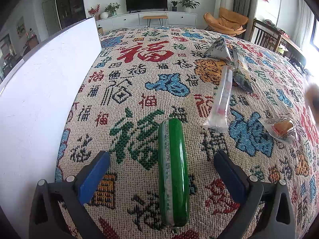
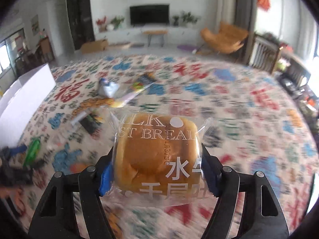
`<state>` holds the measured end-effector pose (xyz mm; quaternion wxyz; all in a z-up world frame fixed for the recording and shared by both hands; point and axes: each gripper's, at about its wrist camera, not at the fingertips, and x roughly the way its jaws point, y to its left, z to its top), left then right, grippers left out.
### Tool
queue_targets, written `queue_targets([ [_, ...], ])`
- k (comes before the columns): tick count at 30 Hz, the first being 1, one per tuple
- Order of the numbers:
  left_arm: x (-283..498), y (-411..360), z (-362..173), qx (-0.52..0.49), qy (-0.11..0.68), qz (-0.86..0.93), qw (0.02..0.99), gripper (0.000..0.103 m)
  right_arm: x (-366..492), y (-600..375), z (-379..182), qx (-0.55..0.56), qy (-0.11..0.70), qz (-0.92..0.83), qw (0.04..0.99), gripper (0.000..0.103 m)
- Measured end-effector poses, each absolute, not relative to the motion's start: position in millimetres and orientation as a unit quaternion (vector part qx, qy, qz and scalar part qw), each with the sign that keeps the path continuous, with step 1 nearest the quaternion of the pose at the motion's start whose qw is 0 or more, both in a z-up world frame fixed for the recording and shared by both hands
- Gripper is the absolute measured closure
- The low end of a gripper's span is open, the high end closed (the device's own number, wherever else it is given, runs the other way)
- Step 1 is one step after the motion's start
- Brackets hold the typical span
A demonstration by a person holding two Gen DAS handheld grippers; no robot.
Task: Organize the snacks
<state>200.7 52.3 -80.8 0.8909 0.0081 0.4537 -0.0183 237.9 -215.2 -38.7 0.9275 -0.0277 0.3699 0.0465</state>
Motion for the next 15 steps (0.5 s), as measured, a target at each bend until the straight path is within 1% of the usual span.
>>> queue_targets([
  [1,201,52,-81,0.008,0.454,-0.018,0.891,0.0,230,-225,-45,-0.037,0.37,0.032,0.928,0.027],
  [3,200,52,-81,0.008,0.454,-0.018,0.891,0.0,233,-238,-65,-0.043,0.397,0.017,0.917,0.024],
  [4,201,52,-81,0.008,0.454,-0.018,0.891,0.0,236,-245,-81,-0.037,0.421,0.016,0.906,0.017],
  [6,201,52,-81,0.009,0.454,-0.018,0.891,0.0,232,-254,-88,-0.018,0.399,0.029,0.916,0.014],
  [7,201,52,-81,0.008,0.454,-0.018,0.891,0.0,234,-254,-88,-0.017,0.402,0.029,0.915,0.013],
  [8,201,52,-81,0.008,0.454,-0.018,0.891,0.0,237,-251,-89,-0.021,0.406,0.026,0.913,0.009],
  [9,201,52,-81,0.008,0.454,-0.018,0.891,0.0,241,-249,-92,-0.029,0.413,0.023,0.91,0.008],
  [12,201,52,-81,0.008,0.454,-0.018,0.891,0.0,248,-240,-96,-0.056,0.429,0.008,0.902,0.006],
  [15,201,52,-81,0.008,0.454,-0.018,0.891,0.0,246,-242,-96,-0.052,0.429,0.009,0.902,0.006],
])
